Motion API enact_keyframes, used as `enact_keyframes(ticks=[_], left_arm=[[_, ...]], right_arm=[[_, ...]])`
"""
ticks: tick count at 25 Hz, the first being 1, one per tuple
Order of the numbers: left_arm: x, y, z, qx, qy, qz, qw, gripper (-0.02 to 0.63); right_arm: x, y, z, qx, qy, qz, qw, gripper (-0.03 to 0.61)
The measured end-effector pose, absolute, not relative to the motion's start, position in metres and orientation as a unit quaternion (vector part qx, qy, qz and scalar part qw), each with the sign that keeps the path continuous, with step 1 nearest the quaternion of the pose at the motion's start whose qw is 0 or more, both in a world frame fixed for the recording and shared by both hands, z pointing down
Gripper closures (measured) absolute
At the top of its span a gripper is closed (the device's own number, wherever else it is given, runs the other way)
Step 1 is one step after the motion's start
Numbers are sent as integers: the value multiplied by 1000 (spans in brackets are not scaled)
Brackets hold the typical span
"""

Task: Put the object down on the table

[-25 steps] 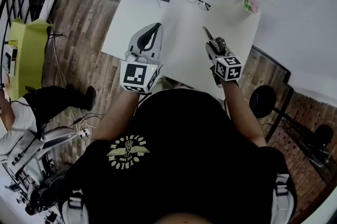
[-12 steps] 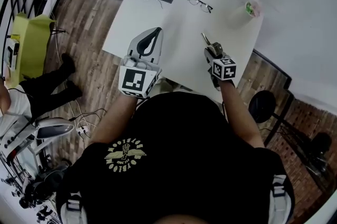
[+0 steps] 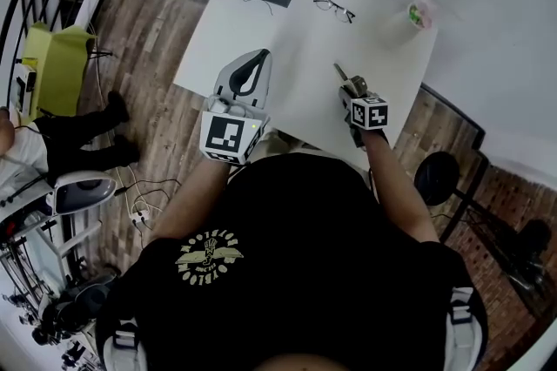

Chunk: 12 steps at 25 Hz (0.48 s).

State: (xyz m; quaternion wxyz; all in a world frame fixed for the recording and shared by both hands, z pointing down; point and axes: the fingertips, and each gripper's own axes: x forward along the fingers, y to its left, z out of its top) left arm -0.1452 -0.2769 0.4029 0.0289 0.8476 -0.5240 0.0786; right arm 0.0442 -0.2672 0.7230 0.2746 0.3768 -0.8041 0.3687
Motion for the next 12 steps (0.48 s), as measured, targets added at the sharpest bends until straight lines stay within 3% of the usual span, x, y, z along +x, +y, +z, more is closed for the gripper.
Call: enact_keyframes(ticks=[12], left_arm=[[-153,-273,402,845,-527,78,31,607]], right_arm=[[48,-247,754,364,-763,419,331,506]])
